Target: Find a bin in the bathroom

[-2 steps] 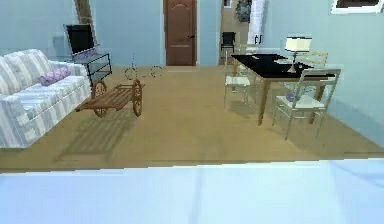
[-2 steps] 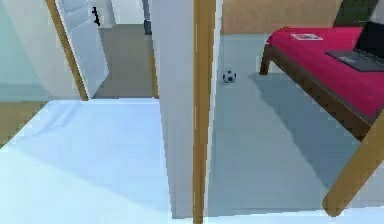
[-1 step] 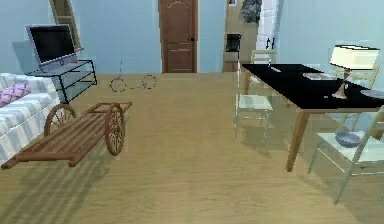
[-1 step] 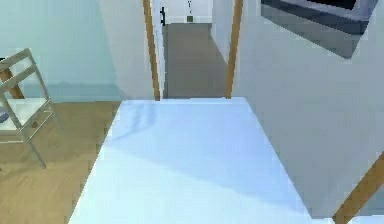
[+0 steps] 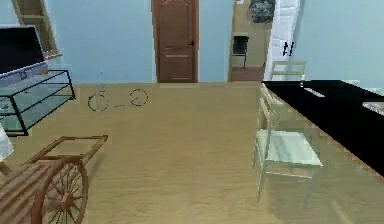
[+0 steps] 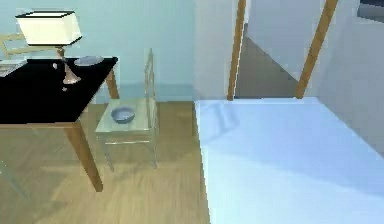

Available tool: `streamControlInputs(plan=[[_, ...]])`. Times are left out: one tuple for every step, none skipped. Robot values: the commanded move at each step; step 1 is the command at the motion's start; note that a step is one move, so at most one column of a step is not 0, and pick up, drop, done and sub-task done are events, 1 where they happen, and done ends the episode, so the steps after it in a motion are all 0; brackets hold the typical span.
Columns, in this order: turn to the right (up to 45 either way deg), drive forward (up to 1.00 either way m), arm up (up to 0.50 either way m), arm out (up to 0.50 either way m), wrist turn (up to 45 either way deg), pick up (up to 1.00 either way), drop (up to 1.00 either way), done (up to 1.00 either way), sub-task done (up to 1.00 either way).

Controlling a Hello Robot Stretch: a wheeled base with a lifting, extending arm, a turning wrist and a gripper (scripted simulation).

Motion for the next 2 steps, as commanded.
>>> streamControlInputs(plan=[[0.0, 1.0, 0.0, 0.0, 0.0, 0.0, 0.0, 0.0, 0.0], [-6.0, 0.0, 0.0, 0.0, 0.0, 0.0, 0.0, 0.0, 0.0]])
